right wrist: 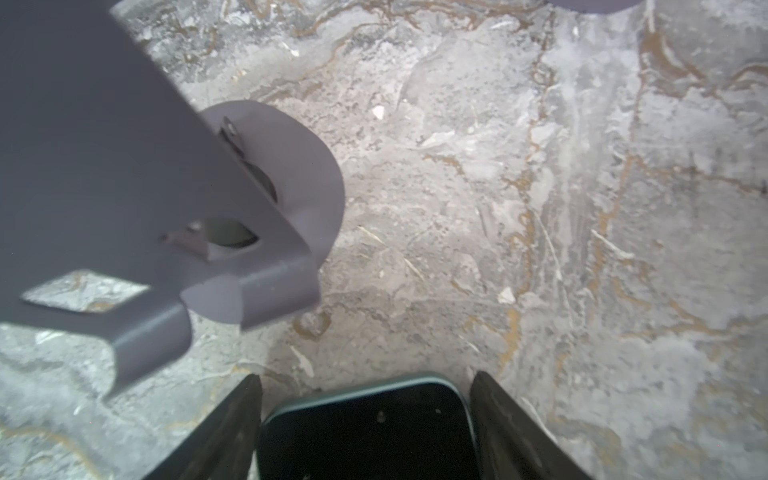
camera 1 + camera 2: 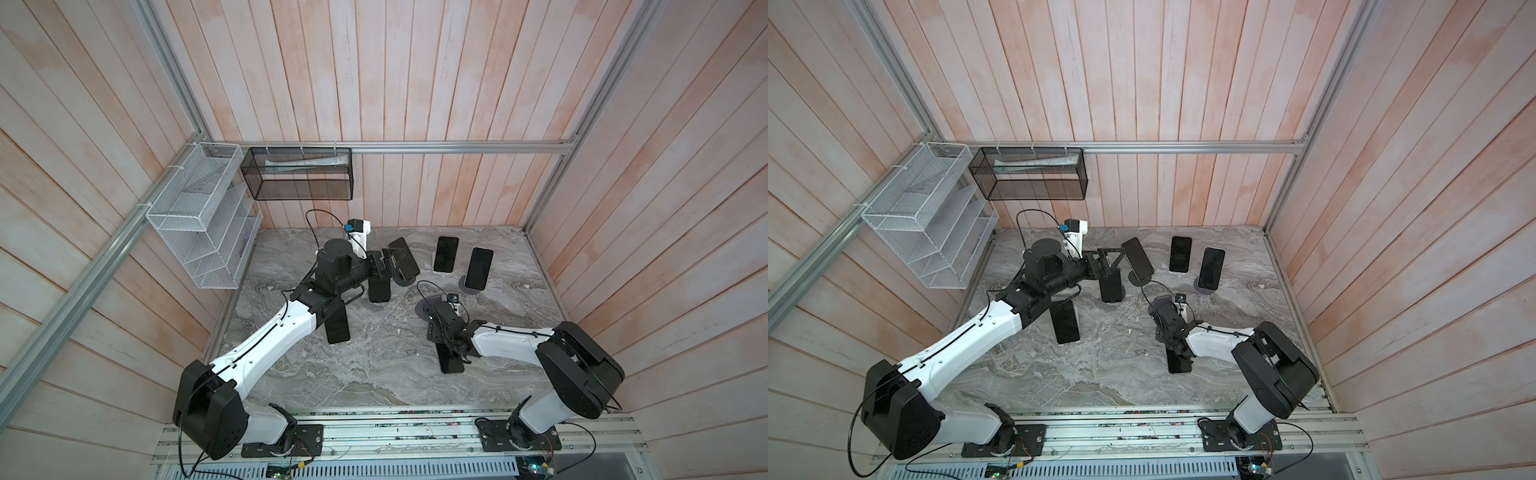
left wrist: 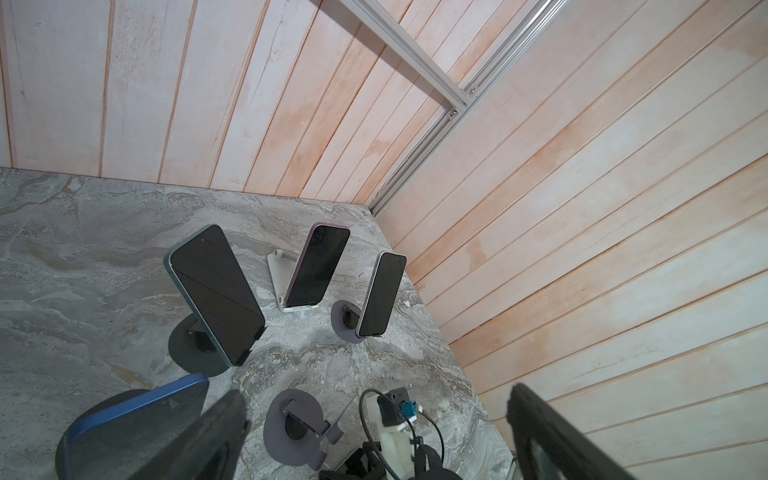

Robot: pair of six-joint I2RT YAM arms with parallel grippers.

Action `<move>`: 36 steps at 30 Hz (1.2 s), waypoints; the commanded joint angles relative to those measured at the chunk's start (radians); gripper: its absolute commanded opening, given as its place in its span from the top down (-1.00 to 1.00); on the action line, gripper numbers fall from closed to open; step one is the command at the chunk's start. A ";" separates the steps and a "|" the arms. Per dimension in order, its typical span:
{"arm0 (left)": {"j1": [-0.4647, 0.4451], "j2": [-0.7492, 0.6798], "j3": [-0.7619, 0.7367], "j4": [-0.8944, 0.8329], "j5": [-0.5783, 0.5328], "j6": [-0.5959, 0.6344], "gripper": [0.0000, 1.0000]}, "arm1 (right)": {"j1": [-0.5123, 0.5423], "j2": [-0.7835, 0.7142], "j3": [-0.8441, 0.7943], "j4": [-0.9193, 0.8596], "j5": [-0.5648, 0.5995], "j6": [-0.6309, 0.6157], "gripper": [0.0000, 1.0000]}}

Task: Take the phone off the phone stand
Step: 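Carry the teal phone with the right gripper toward the robot, then lower the teal phone flat onto the table and open the right gripper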

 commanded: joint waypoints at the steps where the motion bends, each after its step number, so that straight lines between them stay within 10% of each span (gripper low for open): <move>1: -0.007 0.008 0.016 -0.003 0.000 0.008 -0.98 | -0.014 0.033 -0.070 -0.176 -0.087 0.058 -0.59; 36: -0.008 -0.009 0.014 -0.039 -0.112 0.033 -0.99 | -0.017 -0.351 0.160 -0.199 -0.132 -0.325 -0.94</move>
